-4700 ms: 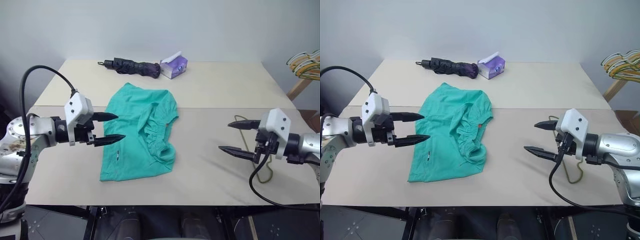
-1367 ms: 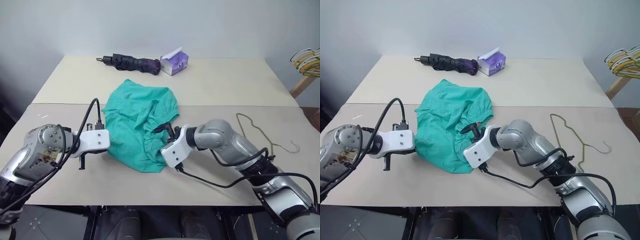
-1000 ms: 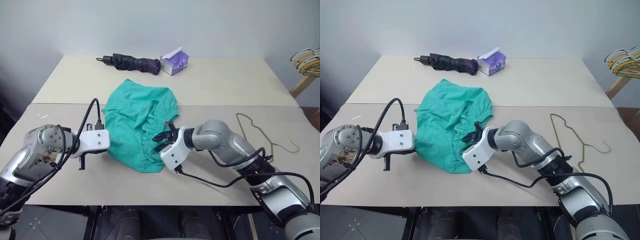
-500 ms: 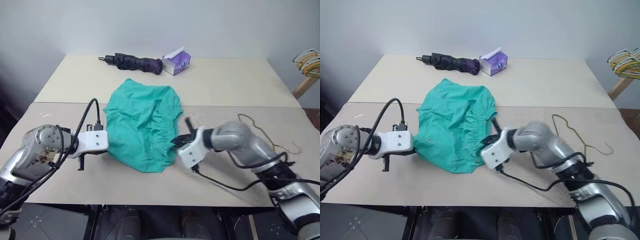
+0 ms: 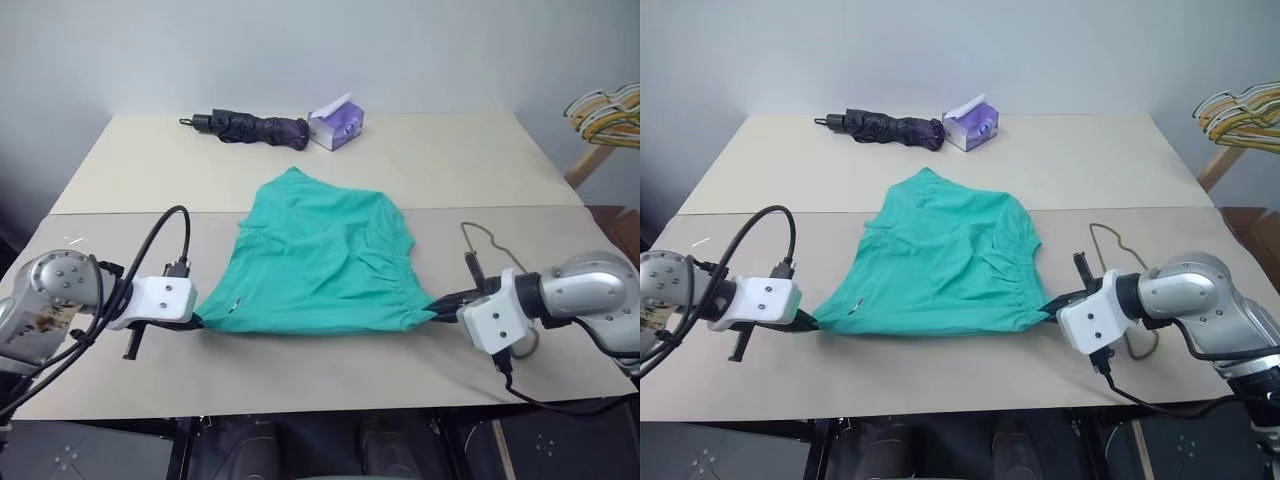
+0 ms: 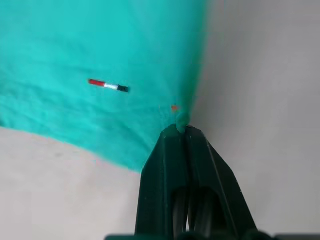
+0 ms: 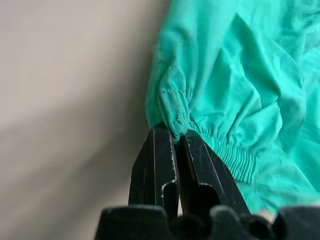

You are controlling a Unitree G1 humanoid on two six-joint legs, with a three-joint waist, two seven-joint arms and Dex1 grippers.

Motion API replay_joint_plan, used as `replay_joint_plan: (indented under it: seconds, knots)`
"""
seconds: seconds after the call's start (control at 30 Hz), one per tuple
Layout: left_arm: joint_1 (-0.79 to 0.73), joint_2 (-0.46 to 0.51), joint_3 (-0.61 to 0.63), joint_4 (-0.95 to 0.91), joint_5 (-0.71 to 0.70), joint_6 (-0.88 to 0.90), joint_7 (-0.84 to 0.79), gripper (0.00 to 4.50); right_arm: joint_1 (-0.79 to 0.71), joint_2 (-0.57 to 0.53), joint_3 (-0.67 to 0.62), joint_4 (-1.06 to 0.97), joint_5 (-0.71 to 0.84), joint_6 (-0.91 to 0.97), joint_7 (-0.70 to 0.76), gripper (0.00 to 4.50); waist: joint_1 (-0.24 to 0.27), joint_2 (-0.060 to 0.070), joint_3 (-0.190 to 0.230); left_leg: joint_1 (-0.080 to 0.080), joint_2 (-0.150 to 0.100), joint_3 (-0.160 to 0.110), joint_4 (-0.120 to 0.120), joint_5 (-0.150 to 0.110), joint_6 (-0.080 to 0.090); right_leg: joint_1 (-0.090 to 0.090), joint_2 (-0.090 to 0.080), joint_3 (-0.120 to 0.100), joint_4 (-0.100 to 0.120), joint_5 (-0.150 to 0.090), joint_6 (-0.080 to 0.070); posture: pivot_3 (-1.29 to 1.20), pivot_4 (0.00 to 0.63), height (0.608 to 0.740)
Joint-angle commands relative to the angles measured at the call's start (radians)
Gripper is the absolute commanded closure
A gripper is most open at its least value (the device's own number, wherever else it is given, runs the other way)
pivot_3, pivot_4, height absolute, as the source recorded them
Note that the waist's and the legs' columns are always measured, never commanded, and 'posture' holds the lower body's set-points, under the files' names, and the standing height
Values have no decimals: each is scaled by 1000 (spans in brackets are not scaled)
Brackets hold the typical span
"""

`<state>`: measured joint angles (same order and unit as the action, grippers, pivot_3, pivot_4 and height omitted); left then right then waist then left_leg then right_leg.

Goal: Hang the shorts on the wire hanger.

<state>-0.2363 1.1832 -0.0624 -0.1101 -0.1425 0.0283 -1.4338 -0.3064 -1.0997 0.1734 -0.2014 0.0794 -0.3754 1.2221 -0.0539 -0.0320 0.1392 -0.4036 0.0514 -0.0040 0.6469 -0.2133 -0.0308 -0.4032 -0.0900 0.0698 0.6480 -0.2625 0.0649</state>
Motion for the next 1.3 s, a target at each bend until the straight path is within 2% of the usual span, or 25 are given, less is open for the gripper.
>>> replay_joint_plan:
  seconds: [0.03,0.1,0.2,0.27,0.33,0.4,0.43,0.53,0.57,0.6,0.67,0.73,0.8,0.9,1.0,1.1,1.17,1.2,1.3]
  knots:
    - [28,31,51,-36,-62,-5,-47,4500,-6,3,-33,-33,50,27,15,4489,-4,0,0,0,0,0,0,0,0,0,0,0,0,0,0,-59,104,740]
    - [16,17,51,-35,-57,7,-27,4500,-39,30,-26,-7,69,65,17,4489,-6,0,0,1,0,0,0,0,0,1,0,0,0,0,0,-53,99,740]
    - [-106,-57,16,34,-14,31,46,4500,-171,111,-20,72,110,189,11,4489,-6,0,0,0,0,0,1,0,0,1,0,0,0,0,0,-50,92,740]
    - [-316,-166,-31,180,61,88,149,4500,-352,196,-5,226,74,230,-10,4489,-6,0,-1,0,0,-1,3,1,0,2,1,0,0,1,1,-44,78,740]
    - [-575,-281,-80,415,172,93,290,4500,-553,282,20,442,-26,222,-83,4489,1,0,-1,1,0,-2,5,2,0,4,2,-1,0,4,2,-34,66,740]
    - [-853,-391,-117,725,294,55,523,4500,-758,361,54,711,-175,180,-266,4489,3,-3,-4,-1,-1,-4,5,3,-1,4,2,-2,-2,7,2,-29,59,740]
    - [-991,-440,-126,884,342,50,676,4500,-861,397,75,852,-256,160,-409,4489,2,-4,-5,-1,-1,-5,5,3,-1,4,1,-3,-2,7,2,-23,53,740]
    - [-1264,-517,-122,1199,423,-4,1076,4500,-1094,477,97,1166,-393,142,-791,4489,-6,-6,-6,-10,-3,-5,2,6,-6,-6,-1,-3,0,7,2,-19,41,740]
    - [-1331,-528,-113,1260,439,-29,1210,4500,-1159,497,89,1239,-411,144,-917,4489,-15,-6,-11,-12,-4,-5,-2,7,-8,-9,-3,-3,0,7,2,-20,38,740]
    - [-1387,-535,-106,1308,452,-60,1326,4500,-1213,510,81,1299,-426,130,-1026,4489,-18,-6,-11,-19,-5,-4,-5,11,-14,-21,-5,-3,2,7,2,-20,37,740]
    - [-1474,-541,-86,1368,461,-123,1493,4500,-1290,522,60,1381,-445,76,-1229,4489,-23,-6,-11,-25,-6,-3,-8,12,-17,-29,-7,-3,2,7,2,-20,36,740]
    - [-1536,-543,-63,1395,453,-207,1590,4500,-1335,523,30,1425,-440,9,-1388,4489,-29,-6,-11,-38,-7,0,-8,13,-18,-46,-9,-3,3,7,2,-22,36,740]
    - [-1557,-541,-69,1401,464,-310,1602,4500,-1333,511,14,1447,-434,-64,-1436,4489,-31,-6,-11,-47,-8,1,-9,15,-23,-57,-11,-3,4,7,2,-21,39,740]
    - [-1527,-544,-75,1388,457,-436,1522,4500,-1272,485,15,1459,-443,-149,-1411,4489,-29,-6,-11,-42,-10,2,-19,15,-23,-53,-12,-5,0,7,2,-21,53,740]
    - [-1435,-542,-74,1354,435,-542,1410,4500,-1167,463,17,1449,-434,-232,-1334,4489,-26,-6,-11,-37,-11,3,-17,16,-23,-44,-13,-5,-1,8,3,-16,70,740]
    - [-1250,-540,-47,1251,342,-640,1167,4500,-1019,427,26,1407,-424,-356,-1217,4489,-26,-6,-11,-20,-12,3,-17,16,-19,-25,-13,-5,-3,8,5,-16,81,740]
    - [-1090,-525,-30,1107,251,-658,988,4500,-920,409,19,1369,-393,-429,-1111,4489,-35,-5,-11,-14,-12,3,-16,13,-14,-19,-13,-4,-6,8,5,-20,87,740]
    - [-1018,-515,-23,1028,214,-636,919,4500,-877,400,17,1350,-382,-462,-1066,4489,-42,-5,-11,-13,-12,2,-16,13,-14,-19,-13,-4,-5,8,5,-22,92,740]
    - [-684,-415,-8,618,34,-439,665,4500,-670,364,35,1232,-279,-585,-821,4489,-67,-5,-11,-12,-10,1,-15,15,-18,-17,-12,-4,1,8,5,-25,99,740]
